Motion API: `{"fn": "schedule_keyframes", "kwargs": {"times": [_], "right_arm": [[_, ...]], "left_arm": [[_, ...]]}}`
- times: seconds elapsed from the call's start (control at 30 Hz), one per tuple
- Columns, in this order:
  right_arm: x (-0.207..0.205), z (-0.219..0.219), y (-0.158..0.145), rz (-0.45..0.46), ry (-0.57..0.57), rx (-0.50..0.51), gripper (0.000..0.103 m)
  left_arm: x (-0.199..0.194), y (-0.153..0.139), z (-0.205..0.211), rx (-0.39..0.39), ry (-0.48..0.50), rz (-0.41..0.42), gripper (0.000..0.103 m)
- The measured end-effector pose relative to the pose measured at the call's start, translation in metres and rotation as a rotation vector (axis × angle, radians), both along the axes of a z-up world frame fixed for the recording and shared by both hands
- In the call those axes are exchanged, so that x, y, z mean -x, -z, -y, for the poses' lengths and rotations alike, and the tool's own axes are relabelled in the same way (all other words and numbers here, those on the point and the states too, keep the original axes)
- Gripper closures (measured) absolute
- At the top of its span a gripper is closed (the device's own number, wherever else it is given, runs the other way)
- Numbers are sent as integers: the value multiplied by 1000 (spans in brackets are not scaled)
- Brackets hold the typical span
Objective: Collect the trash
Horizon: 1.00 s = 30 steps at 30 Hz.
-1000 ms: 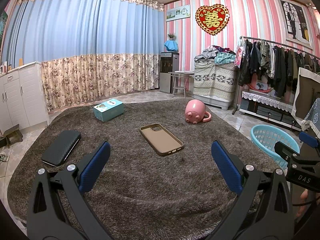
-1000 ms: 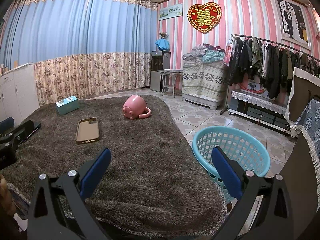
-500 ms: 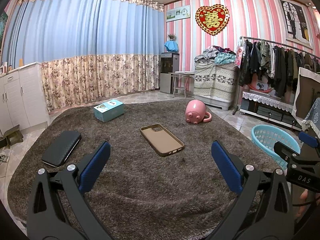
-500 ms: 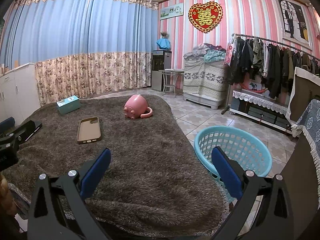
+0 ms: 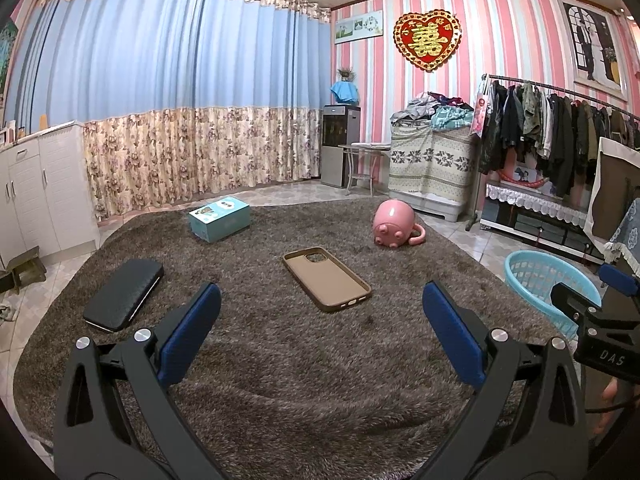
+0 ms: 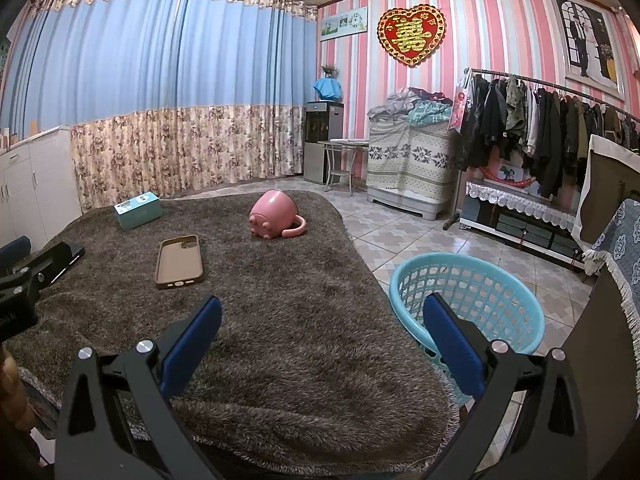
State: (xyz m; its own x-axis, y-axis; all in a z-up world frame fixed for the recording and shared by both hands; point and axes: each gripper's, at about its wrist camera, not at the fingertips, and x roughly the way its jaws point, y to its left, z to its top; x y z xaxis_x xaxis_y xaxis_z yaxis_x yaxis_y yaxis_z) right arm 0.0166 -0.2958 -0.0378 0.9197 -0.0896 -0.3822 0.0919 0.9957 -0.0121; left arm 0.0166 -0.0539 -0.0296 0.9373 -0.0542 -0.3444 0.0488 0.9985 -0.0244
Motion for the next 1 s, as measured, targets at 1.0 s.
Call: {"fn": "schedule_keyframes", "kwargs": {"times": [1.0], "right_arm": [[0, 4, -7, 34, -12, -9, 4]], "left_arm": [[-4, -3, -4, 1, 1, 11, 5]]}}
